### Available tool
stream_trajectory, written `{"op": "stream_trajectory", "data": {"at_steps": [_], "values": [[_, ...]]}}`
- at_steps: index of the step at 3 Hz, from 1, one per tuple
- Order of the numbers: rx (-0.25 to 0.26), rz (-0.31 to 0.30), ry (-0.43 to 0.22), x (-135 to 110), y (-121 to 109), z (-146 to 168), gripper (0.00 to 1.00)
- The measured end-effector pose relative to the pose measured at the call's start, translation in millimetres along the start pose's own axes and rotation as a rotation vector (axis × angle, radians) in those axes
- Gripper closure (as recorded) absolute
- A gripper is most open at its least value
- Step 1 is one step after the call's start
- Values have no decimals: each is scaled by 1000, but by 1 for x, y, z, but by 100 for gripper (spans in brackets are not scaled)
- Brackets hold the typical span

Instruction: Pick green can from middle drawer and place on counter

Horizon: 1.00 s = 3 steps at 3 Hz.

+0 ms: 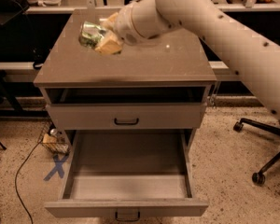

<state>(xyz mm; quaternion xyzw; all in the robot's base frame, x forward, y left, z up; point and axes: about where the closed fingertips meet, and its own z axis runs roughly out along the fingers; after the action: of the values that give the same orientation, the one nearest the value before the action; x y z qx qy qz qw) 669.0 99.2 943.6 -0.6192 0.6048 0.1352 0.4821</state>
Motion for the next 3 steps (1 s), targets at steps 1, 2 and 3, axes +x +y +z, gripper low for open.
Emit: {"op": "stream_trajectory", "data": {"at_steps": [1, 2, 3], "values": [[18, 53, 30, -3, -47, 27, 82], [-9, 104, 50, 6, -71, 60, 58], [-73, 170, 71, 28, -78, 102, 27]]}}
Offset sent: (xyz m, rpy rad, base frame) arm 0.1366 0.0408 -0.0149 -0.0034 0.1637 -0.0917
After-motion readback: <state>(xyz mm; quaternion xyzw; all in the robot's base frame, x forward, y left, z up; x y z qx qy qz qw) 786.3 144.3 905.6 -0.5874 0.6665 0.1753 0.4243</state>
